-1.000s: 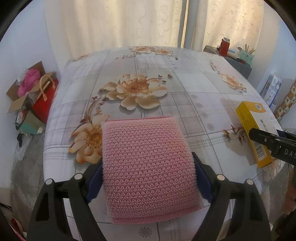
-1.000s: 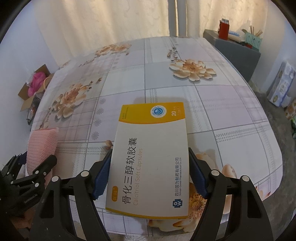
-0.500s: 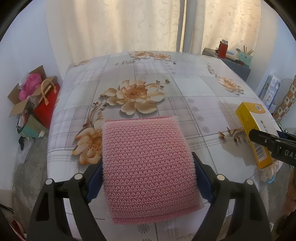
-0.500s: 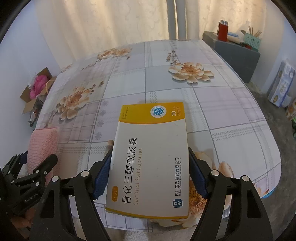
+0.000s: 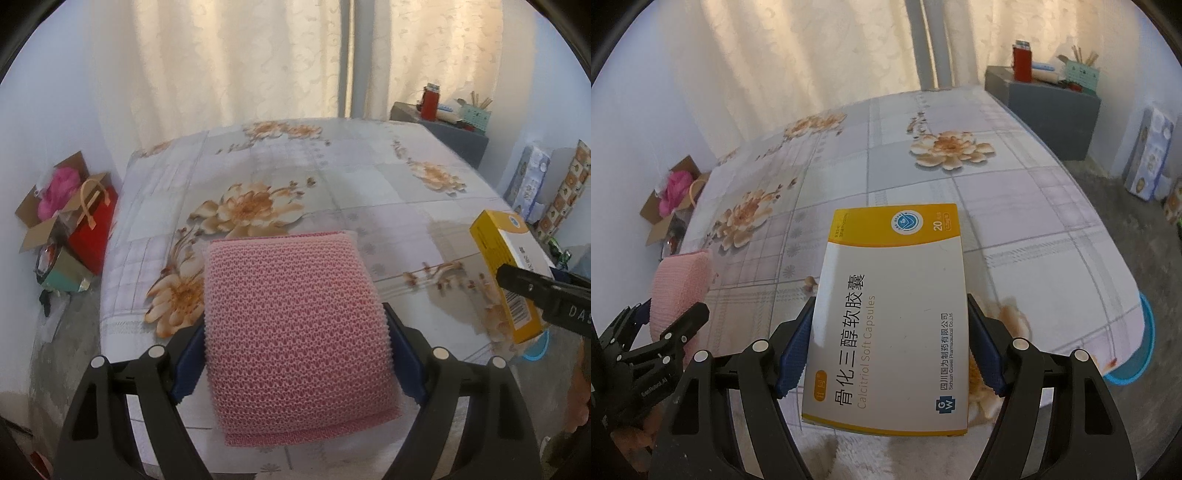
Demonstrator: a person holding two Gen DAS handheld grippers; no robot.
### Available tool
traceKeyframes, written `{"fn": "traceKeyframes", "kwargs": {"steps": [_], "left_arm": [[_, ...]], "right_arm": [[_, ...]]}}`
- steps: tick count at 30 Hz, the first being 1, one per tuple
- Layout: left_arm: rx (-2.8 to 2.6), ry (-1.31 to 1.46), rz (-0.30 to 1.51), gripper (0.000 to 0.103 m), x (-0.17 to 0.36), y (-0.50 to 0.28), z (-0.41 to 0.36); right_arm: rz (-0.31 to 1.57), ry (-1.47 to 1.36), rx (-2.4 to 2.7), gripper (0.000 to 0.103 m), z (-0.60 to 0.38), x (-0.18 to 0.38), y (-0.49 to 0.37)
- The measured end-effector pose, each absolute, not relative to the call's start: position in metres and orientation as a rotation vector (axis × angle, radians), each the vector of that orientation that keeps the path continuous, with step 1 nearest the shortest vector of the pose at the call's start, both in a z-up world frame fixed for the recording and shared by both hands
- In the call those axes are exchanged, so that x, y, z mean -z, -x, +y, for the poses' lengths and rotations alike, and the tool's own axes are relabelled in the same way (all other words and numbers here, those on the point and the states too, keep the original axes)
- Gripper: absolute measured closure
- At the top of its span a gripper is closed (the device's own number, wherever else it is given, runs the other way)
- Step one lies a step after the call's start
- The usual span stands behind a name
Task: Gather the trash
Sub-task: 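Carry the sponge with the left tool while the right tool carries the box to the basket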
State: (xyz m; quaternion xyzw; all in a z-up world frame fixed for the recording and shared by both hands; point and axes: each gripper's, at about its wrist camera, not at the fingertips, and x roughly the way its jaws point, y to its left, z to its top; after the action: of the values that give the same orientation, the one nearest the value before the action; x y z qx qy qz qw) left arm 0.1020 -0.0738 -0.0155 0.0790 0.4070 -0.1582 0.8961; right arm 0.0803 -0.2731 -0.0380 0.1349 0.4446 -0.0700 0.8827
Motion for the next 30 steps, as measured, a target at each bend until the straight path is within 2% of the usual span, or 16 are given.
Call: {"fn": "traceKeyframes", "kwargs": {"steps": [8,19,25,30], "left_arm": [[0.456,-0.226,0.777,0.021,-0.015,-0.089,-0.121],[0.742,-0.321,0.685,0.021,-0.061,-0.058,-0.247],[0.948,-0.378,0.709,0.021,-0.065,-0.027,-0.335],[1.092,-0.433,0.786,0.021,-0.048,-0.001,-0.412]], "right_arm": [[0.843,-0.392,0.209,0.032,-0.313,0.023,-0.035],[0.722,-0.542,0.396,0.032,-0.408,0.009,0.054],[0.676,-0.636,0.574,0.032,-0.476,0.020,0.120],[0.671,-0.723,0.708,0.032,-0.532,0.043,0.168]]}}
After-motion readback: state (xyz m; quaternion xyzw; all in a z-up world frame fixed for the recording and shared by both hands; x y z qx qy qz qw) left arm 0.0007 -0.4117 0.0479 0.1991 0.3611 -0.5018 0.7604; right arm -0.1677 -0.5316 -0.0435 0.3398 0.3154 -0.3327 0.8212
